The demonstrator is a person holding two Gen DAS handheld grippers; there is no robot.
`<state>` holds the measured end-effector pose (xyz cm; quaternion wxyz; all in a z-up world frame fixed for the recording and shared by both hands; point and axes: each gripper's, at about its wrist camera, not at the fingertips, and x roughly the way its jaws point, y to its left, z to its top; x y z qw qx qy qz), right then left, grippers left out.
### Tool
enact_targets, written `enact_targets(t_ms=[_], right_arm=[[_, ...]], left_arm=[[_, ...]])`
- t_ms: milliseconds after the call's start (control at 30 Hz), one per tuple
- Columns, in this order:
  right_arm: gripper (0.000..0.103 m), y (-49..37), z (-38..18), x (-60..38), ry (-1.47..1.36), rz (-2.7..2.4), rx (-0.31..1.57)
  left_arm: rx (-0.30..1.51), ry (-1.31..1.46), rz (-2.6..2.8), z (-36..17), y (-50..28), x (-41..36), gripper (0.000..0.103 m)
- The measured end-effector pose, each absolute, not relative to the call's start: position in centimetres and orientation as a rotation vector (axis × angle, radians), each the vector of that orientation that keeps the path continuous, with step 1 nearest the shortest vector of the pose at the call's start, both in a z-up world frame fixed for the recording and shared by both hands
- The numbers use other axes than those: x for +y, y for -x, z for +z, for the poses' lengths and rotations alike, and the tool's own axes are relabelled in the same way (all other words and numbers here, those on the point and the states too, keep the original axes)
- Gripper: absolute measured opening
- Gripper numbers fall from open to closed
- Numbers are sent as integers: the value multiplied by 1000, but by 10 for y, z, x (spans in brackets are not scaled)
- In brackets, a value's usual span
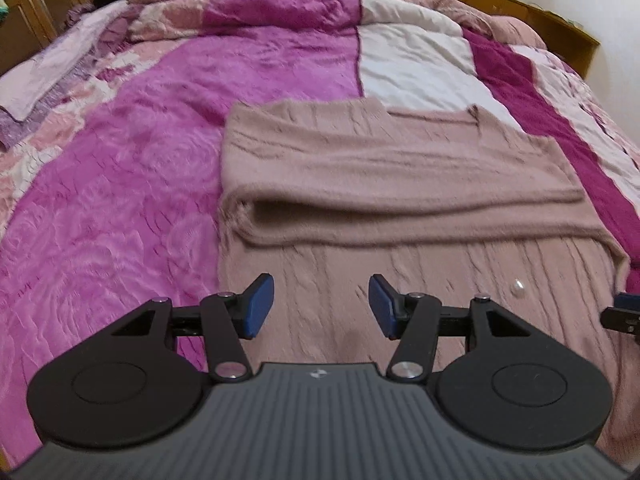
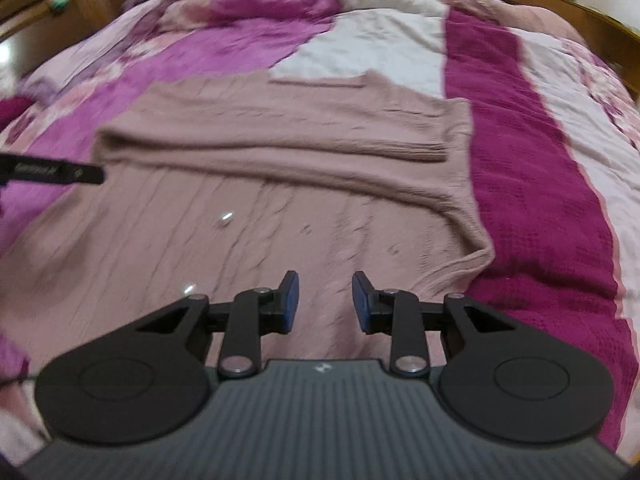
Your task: Fold small clothes
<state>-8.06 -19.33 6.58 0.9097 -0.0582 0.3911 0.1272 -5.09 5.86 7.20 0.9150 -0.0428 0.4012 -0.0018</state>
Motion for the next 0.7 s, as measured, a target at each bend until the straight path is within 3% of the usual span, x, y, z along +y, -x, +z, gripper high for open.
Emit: enact_targets(t_ms=[100, 200, 700], right_arm=[[35, 84, 67, -185, 185, 314, 843], [53, 89, 64, -177, 256, 355, 864], [53, 112, 75, -181, 332, 520, 928]], left_arm=[[829, 76, -29, 72, 59, 54, 61], [839, 67, -59, 71, 65, 50, 61], [958, -92, -248, 65, 88, 42, 61]])
